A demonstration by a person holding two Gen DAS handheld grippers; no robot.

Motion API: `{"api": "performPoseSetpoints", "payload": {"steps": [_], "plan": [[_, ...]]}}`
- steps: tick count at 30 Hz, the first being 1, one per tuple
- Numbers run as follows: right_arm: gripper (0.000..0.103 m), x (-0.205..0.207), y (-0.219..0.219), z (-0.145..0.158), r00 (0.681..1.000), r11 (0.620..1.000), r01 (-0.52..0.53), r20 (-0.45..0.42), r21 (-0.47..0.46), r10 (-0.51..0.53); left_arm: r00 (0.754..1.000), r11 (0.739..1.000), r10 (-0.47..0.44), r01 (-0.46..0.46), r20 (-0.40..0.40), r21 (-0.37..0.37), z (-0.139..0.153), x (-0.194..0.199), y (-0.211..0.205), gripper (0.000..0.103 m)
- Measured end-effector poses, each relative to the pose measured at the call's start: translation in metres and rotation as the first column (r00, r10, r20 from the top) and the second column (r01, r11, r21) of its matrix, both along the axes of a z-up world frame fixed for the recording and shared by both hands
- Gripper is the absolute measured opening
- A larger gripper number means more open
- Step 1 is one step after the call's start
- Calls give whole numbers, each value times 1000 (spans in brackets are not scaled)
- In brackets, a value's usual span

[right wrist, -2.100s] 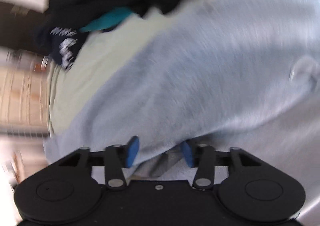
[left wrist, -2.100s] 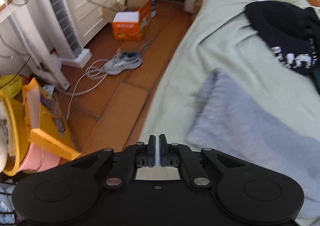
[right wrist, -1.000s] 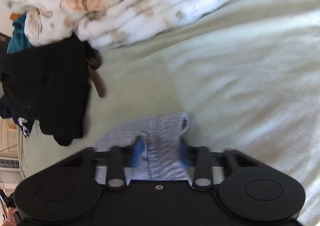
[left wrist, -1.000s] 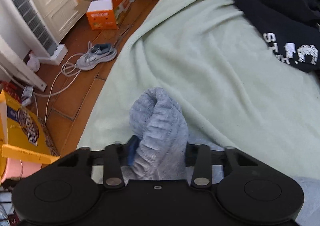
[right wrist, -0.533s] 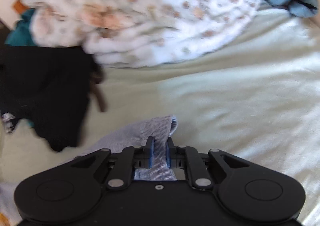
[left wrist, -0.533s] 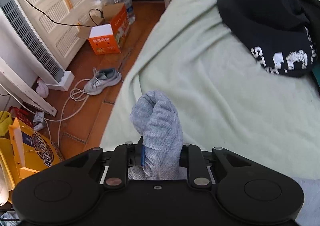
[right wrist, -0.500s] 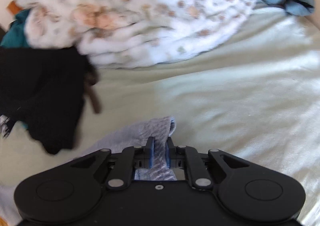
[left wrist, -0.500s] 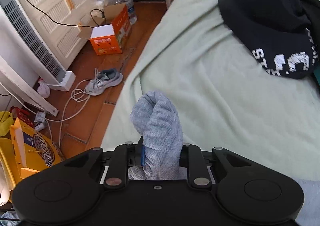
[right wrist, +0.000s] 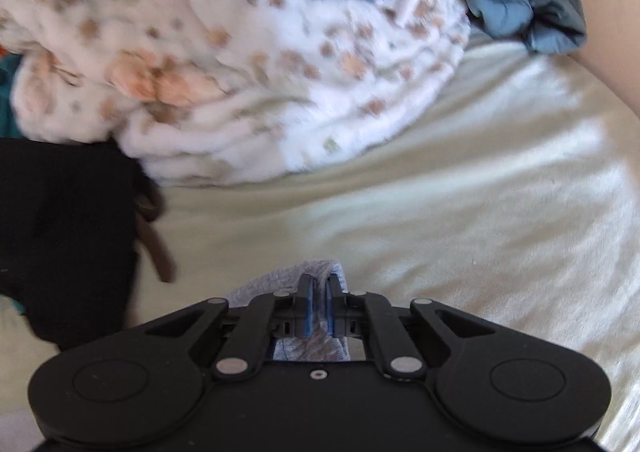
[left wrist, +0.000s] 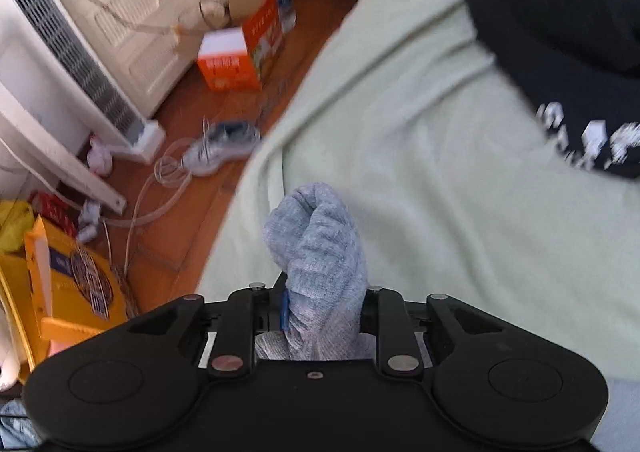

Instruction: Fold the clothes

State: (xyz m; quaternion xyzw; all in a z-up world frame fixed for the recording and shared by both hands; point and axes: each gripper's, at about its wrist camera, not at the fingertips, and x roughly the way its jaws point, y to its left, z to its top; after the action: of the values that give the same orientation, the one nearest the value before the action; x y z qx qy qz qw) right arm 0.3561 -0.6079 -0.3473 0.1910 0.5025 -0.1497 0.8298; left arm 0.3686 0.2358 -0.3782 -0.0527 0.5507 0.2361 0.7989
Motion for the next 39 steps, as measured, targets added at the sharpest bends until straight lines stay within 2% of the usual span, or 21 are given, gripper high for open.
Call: {"api": "performPoseSetpoints", "payload": {"steps": [4, 5, 6, 7, 8, 10, 11, 12, 18, 21, 26, 27, 28, 29, 30, 31, 34, 35, 37, 38, 39], "plan": [[5, 0, 2, -20, 999, 999, 22, -27, -26, -22, 998, 999, -44, 44, 35, -26, 4, -6, 1, 49], [5, 0, 3, -24, 999, 999, 23, -31, -35, -24, 995, 993, -85, 89, 57, -73, 11, -10, 3, 54], [7, 0, 6, -24, 999, 999, 11, -33, -54, -12, 991, 984, -113, 123, 77, -132, 14, -14, 5, 75], [8, 0, 9, -22, 999, 997, -5, -36, -72, 3, 987, 976, -137, 150, 90, -161, 16, -17, 6, 85], [13, -1, 11, -19, 999, 996, -21, -40, -91, 18, 977, 967, -186, 200, 100, -158, 22, -22, 8, 85], [33, -3, 15, -14, 998, 990, -50, -45, -132, 44, 967, 962, -238, 248, 88, -114, 29, -28, 9, 85], [52, -6, 14, -8, 998, 986, -54, -39, -159, 49, 962, 955, -260, 269, 82, -127, 31, -34, 14, 85], [59, -10, 12, -3, 997, 983, -69, -41, -167, 63, 957, 947, -281, 289, 76, -141, 33, -39, 18, 85], [61, -58, 2, 27, 993, 991, -109, -51, -83, 105, 954, 938, -284, 297, 95, -177, 24, -66, 37, 86], [70, -92, 14, 37, 994, 995, -94, -60, -19, 92, 945, 921, -300, 322, 129, -220, 17, -65, 37, 86], [74, -124, 41, 34, 992, 996, -78, -92, 30, 81, 936, 903, -350, 350, 45, -250, -6, -57, 32, 82], [74, -127, 44, 32, 992, 996, -76, -98, 44, 80, 936, 899, -350, 349, 44, -263, -8, -56, 34, 75], [74, -131, 50, 29, 991, 995, -73, -108, 64, 80, 934, 897, -353, 353, 50, -265, -7, -56, 34, 62], [74, -134, 55, 27, 990, 995, -74, -115, 72, 82, 928, 891, -366, 369, 64, -263, -3, -57, 34, 54], [74, -136, 60, 26, 990, 994, -78, -116, 74, 86, 920, 883, -385, 389, 70, -261, 2, -58, 33, 39], [74, -138, 66, 26, 989, 993, -85, -113, 80, 93, 913, 878, -401, 405, 70, -253, 8, -59, 31, 37], [74, -142, 80, 28, 989, 991, -92, -105, 101, 103, 902, 871, -427, 430, 66, -238, 26, -67, 26, 35], [74, -143, 82, 29, 989, 990, -94, -105, 108, 105, 907, 876, -417, 420, 64, -238, 32, -72, 26, 36], [74, -144, 90, 32, 989, 988, -99, -98, 123, 111, 916, 886, -396, 399, 61, -239, 44, -82, 25, 44], [74, -144, 92, 32, 989, 987, -100, -96, 126, 112, 925, 889, -372, 378, 72, -260, 50, -89, 28, 45], [74, -143, 95, 33, 989, 986, -104, -95, 130, 117, 918, 880, -382, 396, 107, -260, 54, -96, 31, 50]]}}
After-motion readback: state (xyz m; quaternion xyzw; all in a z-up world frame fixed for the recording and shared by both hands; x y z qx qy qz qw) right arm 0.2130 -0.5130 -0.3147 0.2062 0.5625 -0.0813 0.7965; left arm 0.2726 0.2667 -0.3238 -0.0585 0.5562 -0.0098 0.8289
